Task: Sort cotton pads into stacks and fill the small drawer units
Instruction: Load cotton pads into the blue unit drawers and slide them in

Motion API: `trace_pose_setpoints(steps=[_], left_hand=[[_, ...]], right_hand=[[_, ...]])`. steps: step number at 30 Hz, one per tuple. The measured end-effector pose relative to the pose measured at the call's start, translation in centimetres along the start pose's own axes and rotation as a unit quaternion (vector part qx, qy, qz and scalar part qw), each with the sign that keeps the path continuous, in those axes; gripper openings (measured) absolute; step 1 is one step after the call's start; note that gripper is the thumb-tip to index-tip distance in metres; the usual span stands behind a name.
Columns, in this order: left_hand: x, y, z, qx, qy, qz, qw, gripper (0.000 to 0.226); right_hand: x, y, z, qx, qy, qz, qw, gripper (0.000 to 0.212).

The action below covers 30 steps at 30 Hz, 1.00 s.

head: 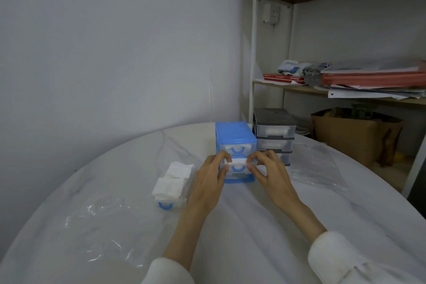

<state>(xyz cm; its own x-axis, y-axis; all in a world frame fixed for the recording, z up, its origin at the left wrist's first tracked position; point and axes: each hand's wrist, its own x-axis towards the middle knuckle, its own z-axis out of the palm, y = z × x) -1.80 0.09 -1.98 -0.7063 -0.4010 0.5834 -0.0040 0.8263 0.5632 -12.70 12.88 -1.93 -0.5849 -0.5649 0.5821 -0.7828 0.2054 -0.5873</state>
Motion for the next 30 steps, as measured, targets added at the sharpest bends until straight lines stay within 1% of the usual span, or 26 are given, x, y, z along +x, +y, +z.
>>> trace_pose_setpoints(steps=[3, 10, 14, 15, 17, 20, 26, 30], left_hand=[[0.2, -0.2, -0.1, 0.006, 0.006, 0.007, 1.0, 0.011], [0.2, -0.6, 0.2, -0.025, 0.022, -0.015, 0.999, 0.012], [0.0, -0.4, 0.4, -0.034, 0.043, -0.034, 0.998, 0.01], [0.0, -0.3, 0.4, -0.045, 0.05, -0.042, 0.997, 0.009], [0.0, 0.1, 0.3, -0.063, 0.062, -0.061, 0.994, 0.015], [-0.1, 0.7, 0.2, -0.072, 0.074, -0.095, 0.99, 0.024], [-0.3, 1.6, 0.3, -0.051, 0.091, -0.127, 0.986, 0.027], [-0.4, 2.0, 0.6, -0.032, 0.106, -0.143, 0.984, 0.028]], right_hand=[[0.0, 0.0, 0.0, -0.001, 0.0, -0.001, 1.0, 0.012], [0.2, 0.1, 0.2, -0.003, 0.002, 0.005, 1.0, 0.019], [0.1, -0.1, 0.2, 0.002, 0.023, -0.001, 1.0, 0.012], [0.1, -0.1, 0.3, 0.01, 0.033, -0.002, 0.999, 0.015], [0.1, 0.0, 0.4, 0.02, 0.049, 0.007, 0.999, 0.026], [0.2, 0.0, 0.5, 0.012, 0.066, 0.021, 0.998, 0.031], [0.3, -0.3, 0.4, -0.018, 0.085, 0.02, 0.996, 0.03], [0.4, -0.3, 0.4, -0.038, 0.08, 0.024, 0.996, 0.025]])
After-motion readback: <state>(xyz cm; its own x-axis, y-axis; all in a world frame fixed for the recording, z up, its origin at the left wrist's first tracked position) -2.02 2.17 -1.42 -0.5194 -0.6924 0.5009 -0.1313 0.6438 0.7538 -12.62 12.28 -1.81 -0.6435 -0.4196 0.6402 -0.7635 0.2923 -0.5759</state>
